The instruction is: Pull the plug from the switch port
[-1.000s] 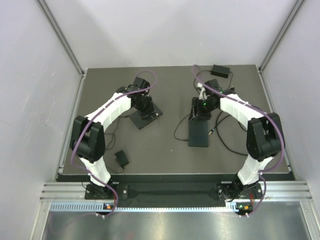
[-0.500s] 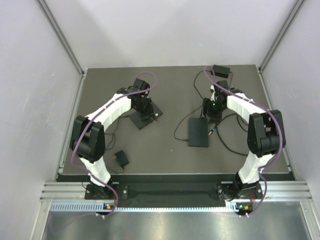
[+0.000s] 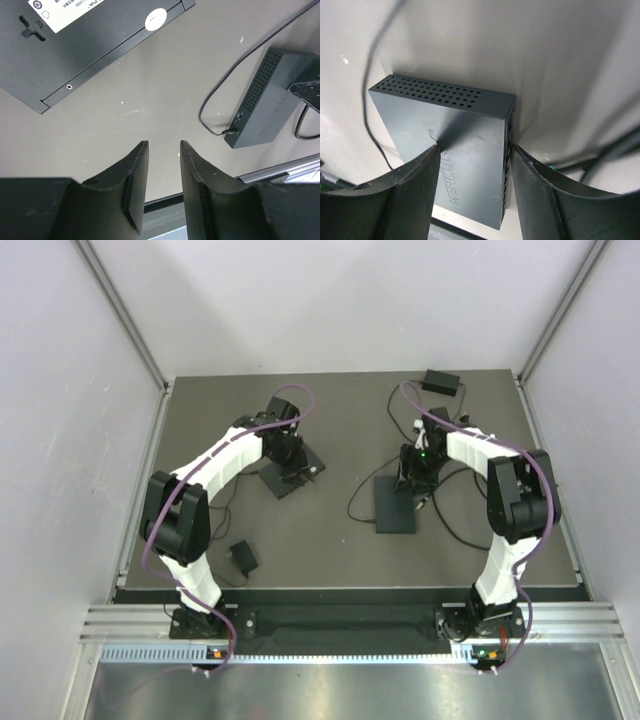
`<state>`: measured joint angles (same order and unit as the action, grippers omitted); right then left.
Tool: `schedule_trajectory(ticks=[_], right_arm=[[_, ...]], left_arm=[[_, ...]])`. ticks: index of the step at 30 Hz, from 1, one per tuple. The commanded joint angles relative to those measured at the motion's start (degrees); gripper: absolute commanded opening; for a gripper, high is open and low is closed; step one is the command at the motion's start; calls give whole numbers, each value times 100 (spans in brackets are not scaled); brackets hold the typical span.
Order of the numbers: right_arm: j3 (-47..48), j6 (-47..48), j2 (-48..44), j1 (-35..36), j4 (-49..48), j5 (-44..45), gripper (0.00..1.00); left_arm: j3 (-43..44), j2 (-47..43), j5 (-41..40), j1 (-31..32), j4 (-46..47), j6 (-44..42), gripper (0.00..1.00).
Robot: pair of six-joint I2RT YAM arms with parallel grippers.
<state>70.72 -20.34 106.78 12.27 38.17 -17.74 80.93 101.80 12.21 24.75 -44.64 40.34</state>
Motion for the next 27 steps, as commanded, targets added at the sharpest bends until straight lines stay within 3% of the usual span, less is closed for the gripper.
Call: schedule_trajectory(ticks=[1, 8, 12, 20, 27], right_arm=[[555, 371, 360, 344, -223, -415, 56], [1839, 899, 932, 1364, 251, -538, 55], [2087, 848, 792, 1489, 401, -380, 56], [849, 891, -508, 1190, 674, 104, 55], [-751, 426, -1466, 1093, 51, -554, 53]], left_arm=[[125, 33, 36, 12, 35, -61, 37], [125, 86, 98, 12, 79, -43, 37], [143, 191, 334, 12, 140, -43, 37], [494, 726, 791, 100, 263, -87, 37], [1275, 1456, 1073, 240, 158, -158, 37]])
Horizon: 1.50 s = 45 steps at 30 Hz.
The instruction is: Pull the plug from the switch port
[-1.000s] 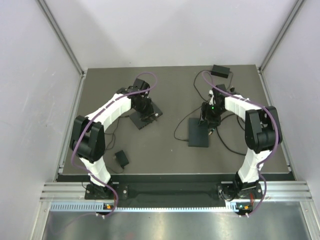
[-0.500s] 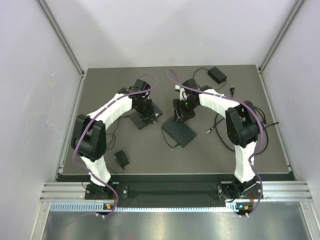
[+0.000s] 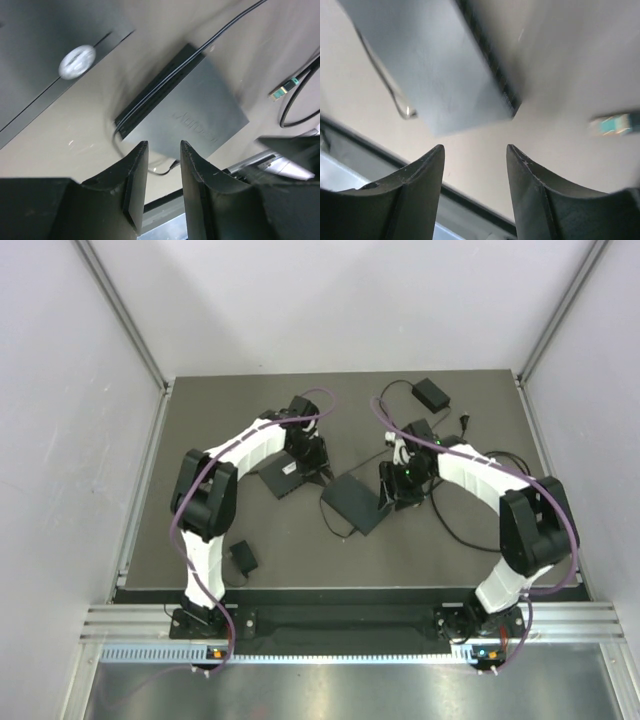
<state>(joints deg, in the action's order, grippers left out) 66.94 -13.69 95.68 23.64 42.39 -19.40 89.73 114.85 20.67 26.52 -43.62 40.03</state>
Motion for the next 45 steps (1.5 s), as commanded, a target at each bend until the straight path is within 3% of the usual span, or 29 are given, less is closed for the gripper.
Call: schedule_trajectory(ticks=[1, 6, 10, 17, 23, 29, 39, 45], right_arm=[[-740, -474, -487, -122, -563, -720, 53], [-1595, -1328, -647, -351, -1723, -1364, 56], [-1780, -1785, -481, -430, -2076, -1610, 57], [-1851, -2076, -278, -474, -2367, -1620, 56], [-1702, -2164, 20, -544, -2455, -1541, 52], [-956, -1971, 565, -580, -2280, -1488, 50], [1346, -1251, 1849, -580, -1252, -1550, 50], [1191, -802, 1341, -606, -812, -778, 52]], left_arm=[[465, 326, 245, 63, 20, -153, 37], [1072, 828, 70, 63, -462, -513, 38], [1231, 987, -194, 63, -710, -672, 38], [977, 1004, -379, 64, -727, -778, 39], [406, 680, -72, 98, -324, -699, 39], [-121, 478, 201, 362, -51, -549, 38], [-703, -49, 105, 661, -7, -444, 37], [-493, -296, -579, 661, -437, -575, 37]])
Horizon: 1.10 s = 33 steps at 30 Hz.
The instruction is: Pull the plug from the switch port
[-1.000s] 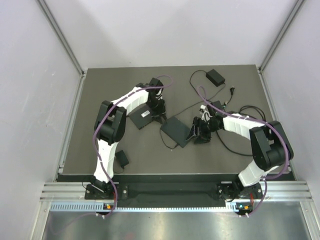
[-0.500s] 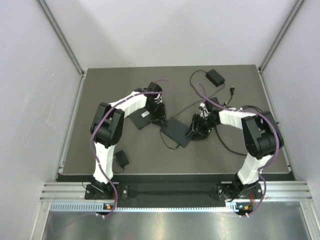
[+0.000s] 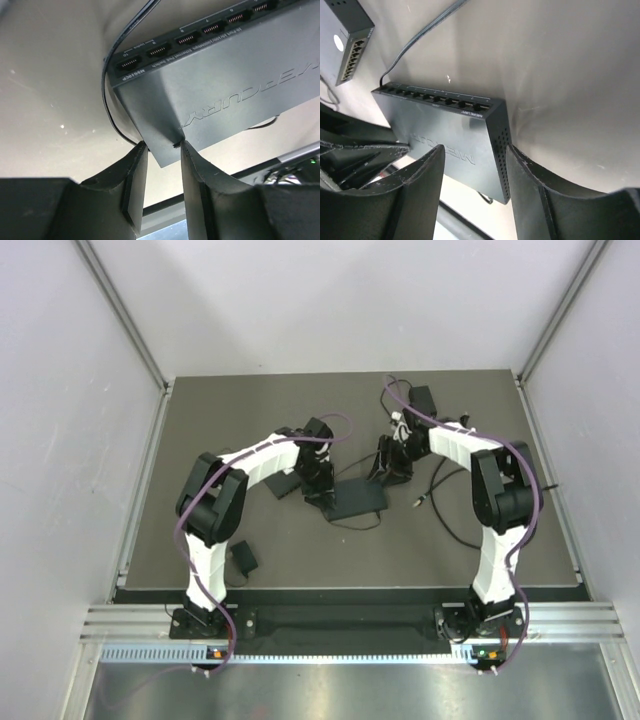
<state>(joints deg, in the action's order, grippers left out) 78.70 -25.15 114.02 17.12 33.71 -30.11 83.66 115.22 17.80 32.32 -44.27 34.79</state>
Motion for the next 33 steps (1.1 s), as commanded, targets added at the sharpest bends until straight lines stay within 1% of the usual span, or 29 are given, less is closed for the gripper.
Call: schedule_trajectory(ticks=[1, 3, 6, 8, 10, 12, 14, 15, 18, 22, 24, 26, 30, 33], right_arm=[[-186, 379, -599, 45, 109, 408, 53], [-415, 519, -949, 63, 205, 793, 53], [-855, 677, -1424, 54, 302, 1111, 55], [-1127, 800, -1636, 45, 346, 1209, 55], [-1312, 897, -1865, 54, 276, 999, 54], [-1541, 933, -1909, 54, 154, 588, 52], [-1751, 872, -1910, 54, 22, 357, 50], [-1805, 819, -1909, 63, -109, 278, 46], [-2007, 599, -1927, 98, -391, 225, 43], [-2156, 379, -1848, 177, -769, 163, 42], [-2227, 300, -1822, 239, -884, 163, 41], [-2332, 212, -1822, 308, -1111, 172, 40], [-2455, 19, -1708, 423, -1446, 207, 36], [-2456, 1, -1655, 520, -1464, 312, 34]], left_arm=[[246, -333, -364, 91, -415, -59, 37], [396, -307, -409, 82, -486, -86, 38], [756, -237, -339, 82, -503, -112, 39], [994, -184, -199, 91, -469, -95, 39], [1143, -70, -23, 99, -381, -51, 38], [1266, 105, 267, 108, -310, -16, 38], [1372, 316, 433, 126, -328, 19, 37], [1468, 378, 513, 135, -345, 54, 36], [1644, 642, 767, 178, -398, 99, 35], [1785, 914, 1084, 240, -345, 230, 34], [1873, 1064, 1138, 293, -354, 283, 31], [1943, 1169, 1007, 293, -476, 318, 28], [1909, 1240, 909, 293, -591, 397, 28], [1909, 1275, 900, 293, -609, 441, 28]])
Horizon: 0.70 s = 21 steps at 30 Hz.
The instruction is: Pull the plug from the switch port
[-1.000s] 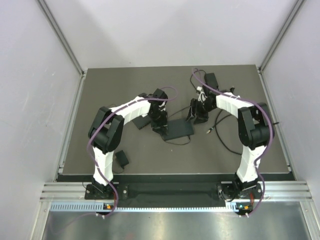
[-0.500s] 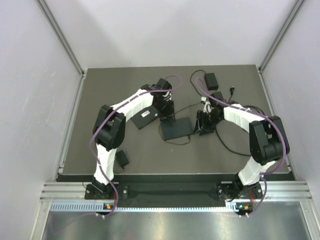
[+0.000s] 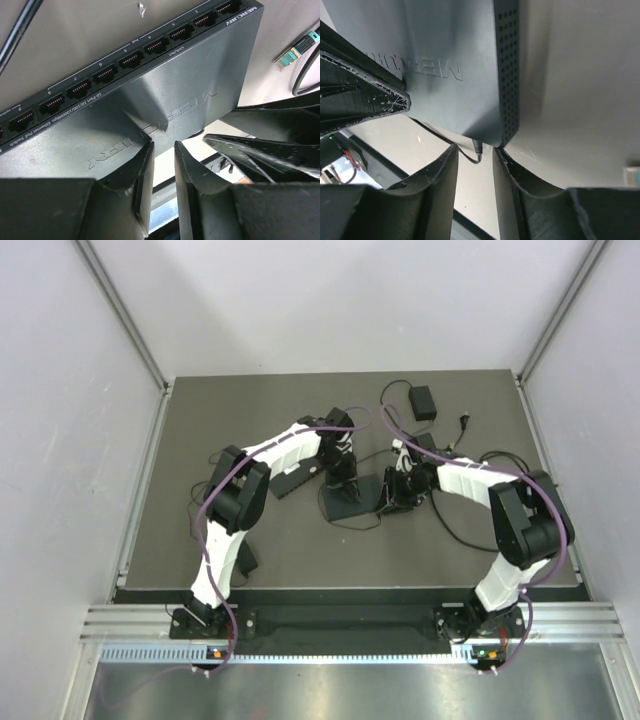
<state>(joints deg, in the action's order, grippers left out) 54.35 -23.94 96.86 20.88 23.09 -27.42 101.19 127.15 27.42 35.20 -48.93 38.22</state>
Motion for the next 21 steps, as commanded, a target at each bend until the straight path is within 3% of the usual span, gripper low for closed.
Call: schedule_trajectory(ticks=[1, 21], right_arm=[[-29, -119, 61, 153, -402, 70, 33], [-179, -356, 430, 232, -867, 369, 18]], left_arm=[[147, 73, -61, 4, -143, 98, 28], [-257, 46, -61, 22, 58, 318, 27]])
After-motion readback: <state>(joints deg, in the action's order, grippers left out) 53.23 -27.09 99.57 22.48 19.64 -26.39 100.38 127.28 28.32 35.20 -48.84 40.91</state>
